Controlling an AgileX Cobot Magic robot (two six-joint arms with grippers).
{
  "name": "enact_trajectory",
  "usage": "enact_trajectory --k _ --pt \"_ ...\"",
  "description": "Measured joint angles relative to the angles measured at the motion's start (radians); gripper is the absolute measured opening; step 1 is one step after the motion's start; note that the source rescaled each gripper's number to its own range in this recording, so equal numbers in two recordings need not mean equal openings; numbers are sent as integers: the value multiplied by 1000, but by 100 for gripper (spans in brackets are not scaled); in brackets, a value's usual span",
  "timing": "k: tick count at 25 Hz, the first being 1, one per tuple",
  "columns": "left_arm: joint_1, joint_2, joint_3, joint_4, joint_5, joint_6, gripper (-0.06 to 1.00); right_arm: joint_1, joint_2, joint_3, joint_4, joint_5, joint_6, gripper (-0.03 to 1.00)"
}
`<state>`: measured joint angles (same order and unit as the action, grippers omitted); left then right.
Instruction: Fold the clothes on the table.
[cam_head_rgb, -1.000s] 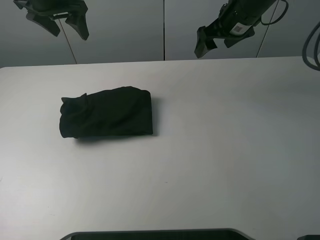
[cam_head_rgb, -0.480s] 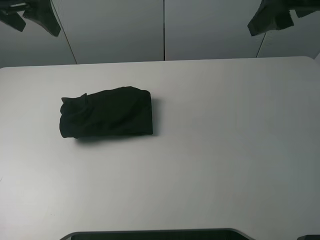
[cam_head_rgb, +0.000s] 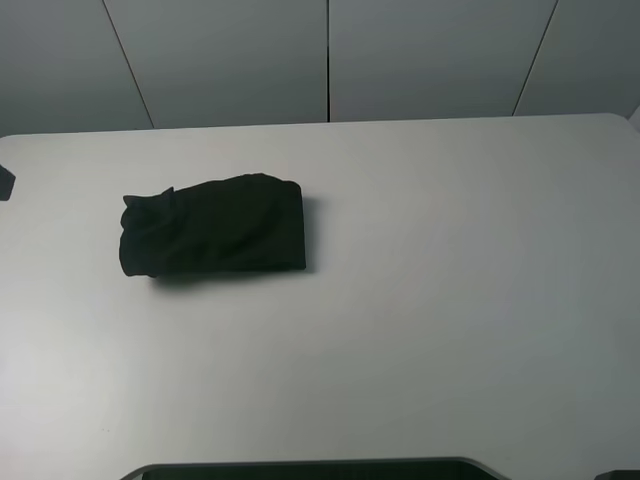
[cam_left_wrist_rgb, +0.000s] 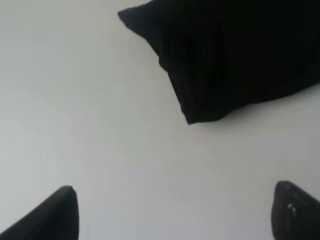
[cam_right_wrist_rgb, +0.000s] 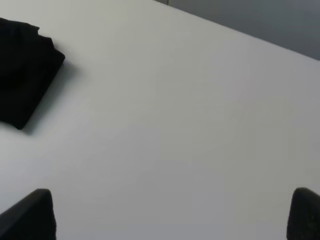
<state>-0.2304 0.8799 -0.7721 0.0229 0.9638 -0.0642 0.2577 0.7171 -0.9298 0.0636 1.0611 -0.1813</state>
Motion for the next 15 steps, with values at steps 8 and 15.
enact_trajectory --k 8,15 --pt "0 -421 125 29 52 -55 99 0 -226 135 0 44 49 100" --pt "0 -657 152 42 139 -86 99 0 -357 242 0 86 54 100"
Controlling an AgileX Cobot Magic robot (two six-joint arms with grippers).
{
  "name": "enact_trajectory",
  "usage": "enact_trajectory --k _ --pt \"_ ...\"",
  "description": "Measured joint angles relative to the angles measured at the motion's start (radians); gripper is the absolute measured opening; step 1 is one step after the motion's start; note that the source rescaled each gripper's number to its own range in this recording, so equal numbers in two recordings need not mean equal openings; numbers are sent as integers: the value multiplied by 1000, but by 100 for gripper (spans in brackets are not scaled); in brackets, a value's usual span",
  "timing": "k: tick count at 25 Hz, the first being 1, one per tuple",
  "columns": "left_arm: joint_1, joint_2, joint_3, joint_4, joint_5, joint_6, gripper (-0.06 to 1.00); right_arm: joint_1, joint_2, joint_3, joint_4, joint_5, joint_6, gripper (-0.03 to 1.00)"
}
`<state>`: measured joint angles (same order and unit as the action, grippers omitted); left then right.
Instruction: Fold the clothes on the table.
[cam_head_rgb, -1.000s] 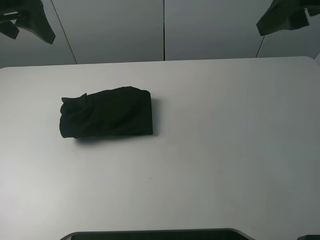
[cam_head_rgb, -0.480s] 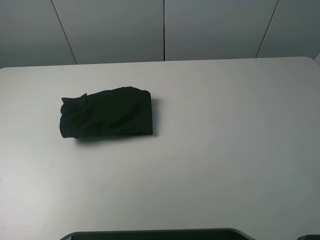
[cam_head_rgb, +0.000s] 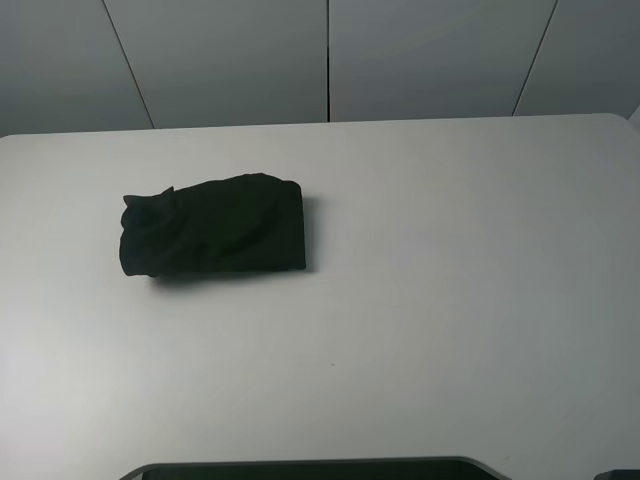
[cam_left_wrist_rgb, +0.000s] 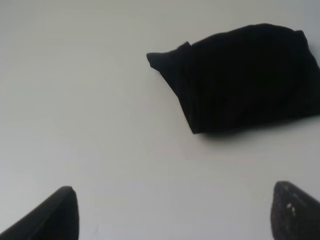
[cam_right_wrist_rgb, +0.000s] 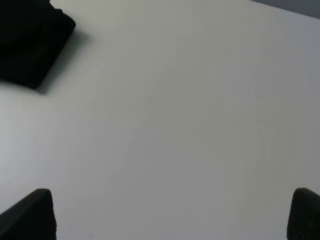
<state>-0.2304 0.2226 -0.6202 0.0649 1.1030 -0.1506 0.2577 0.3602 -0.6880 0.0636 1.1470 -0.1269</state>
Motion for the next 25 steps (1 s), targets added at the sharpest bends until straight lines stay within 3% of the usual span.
enact_trajectory --k 16,25 --pt "0 -217 70 14 59 -26 99 0 -134 157 21 -11 6 100" --pt "0 -223 101 20 -8 -19 99 0 -278 174 53 -46 4 100"
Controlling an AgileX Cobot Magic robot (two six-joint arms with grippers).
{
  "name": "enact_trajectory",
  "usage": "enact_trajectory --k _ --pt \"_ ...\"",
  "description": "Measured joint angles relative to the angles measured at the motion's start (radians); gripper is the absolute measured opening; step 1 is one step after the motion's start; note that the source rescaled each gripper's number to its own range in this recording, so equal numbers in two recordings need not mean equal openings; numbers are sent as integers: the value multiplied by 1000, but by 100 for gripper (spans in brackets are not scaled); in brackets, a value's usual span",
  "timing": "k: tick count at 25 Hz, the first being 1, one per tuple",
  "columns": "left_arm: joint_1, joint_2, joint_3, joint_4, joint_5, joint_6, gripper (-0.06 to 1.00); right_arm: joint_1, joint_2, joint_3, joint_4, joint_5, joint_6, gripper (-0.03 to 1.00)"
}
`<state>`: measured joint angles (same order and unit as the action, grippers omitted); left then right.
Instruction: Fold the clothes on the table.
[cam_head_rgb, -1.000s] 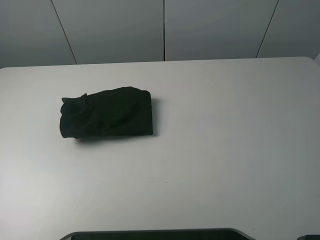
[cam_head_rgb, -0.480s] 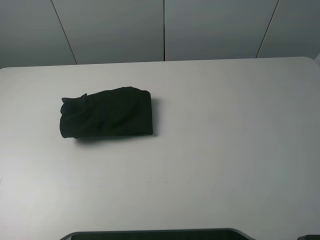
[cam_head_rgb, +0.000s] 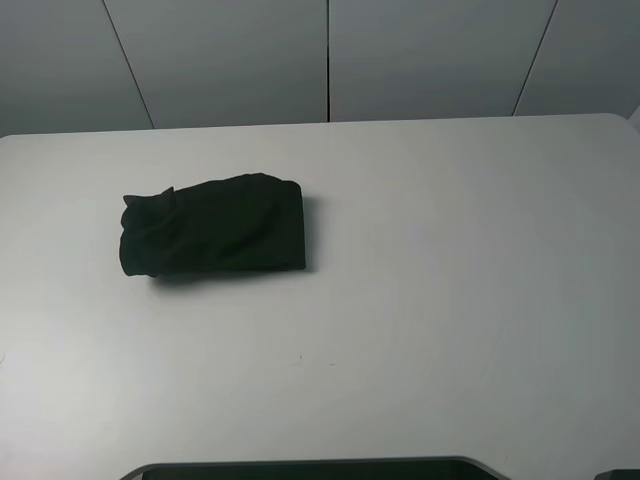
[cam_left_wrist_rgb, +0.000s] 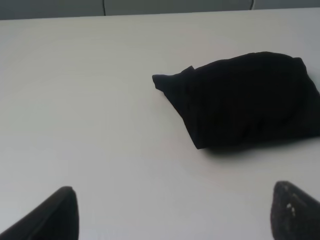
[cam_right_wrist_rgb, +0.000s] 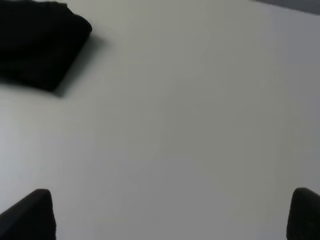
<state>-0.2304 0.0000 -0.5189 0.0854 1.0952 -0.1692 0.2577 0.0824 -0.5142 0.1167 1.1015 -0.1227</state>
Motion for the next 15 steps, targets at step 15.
enact_trajectory --k 15 --pt "0 0 0 -2 -3 10 99 0 -80 0 0 -2 0 100"
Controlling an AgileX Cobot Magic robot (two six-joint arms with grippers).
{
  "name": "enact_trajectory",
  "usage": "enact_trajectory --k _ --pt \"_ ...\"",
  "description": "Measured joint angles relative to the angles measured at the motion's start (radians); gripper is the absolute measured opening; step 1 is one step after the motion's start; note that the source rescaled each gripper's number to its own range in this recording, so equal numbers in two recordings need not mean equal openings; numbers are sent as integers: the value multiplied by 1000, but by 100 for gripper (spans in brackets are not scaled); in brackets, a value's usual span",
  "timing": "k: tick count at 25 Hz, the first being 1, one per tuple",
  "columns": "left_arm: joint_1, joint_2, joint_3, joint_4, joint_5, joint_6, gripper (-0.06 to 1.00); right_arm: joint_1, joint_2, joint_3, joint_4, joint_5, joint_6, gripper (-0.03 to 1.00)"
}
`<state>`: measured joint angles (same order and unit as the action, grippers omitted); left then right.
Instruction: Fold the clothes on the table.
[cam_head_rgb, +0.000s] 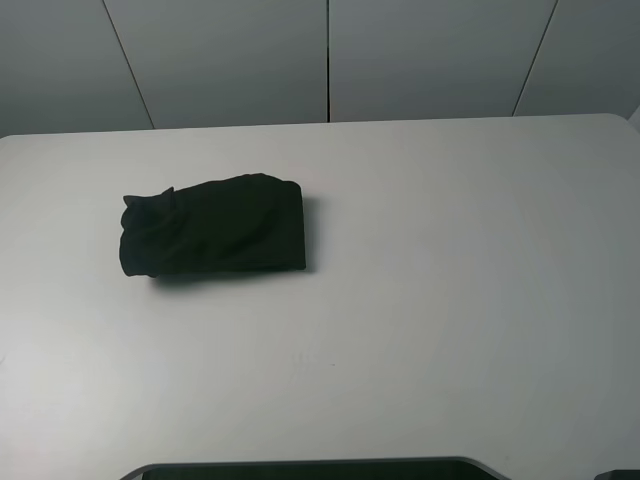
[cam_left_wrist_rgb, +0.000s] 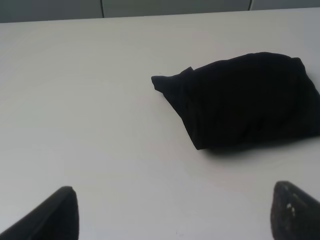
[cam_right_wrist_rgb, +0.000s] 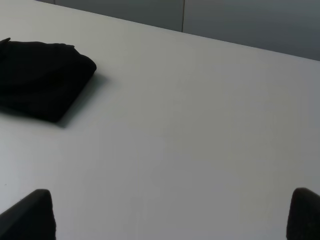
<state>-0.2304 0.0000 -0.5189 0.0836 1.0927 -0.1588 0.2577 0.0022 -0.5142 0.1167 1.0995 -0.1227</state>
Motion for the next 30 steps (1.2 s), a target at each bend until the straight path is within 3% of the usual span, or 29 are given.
enact_trajectory --k 8,14,17,24,30 --pt "0 0 0 0 0 1 99 0 0 0 0 0 2 100" --pt "0 0 0 0 0 1 99 -11 0 0 -33 -2 66 100" --pt "0 0 0 0 -1 1 99 -58 -2 0 -39 -2 74 100" --pt "23 0 2 15 -1 -22 99 -262 -2 0 -25 -2 73 100" --pt "116 0 2 15 -1 -24 99 -287 -2 0 -16 -2 52 100"
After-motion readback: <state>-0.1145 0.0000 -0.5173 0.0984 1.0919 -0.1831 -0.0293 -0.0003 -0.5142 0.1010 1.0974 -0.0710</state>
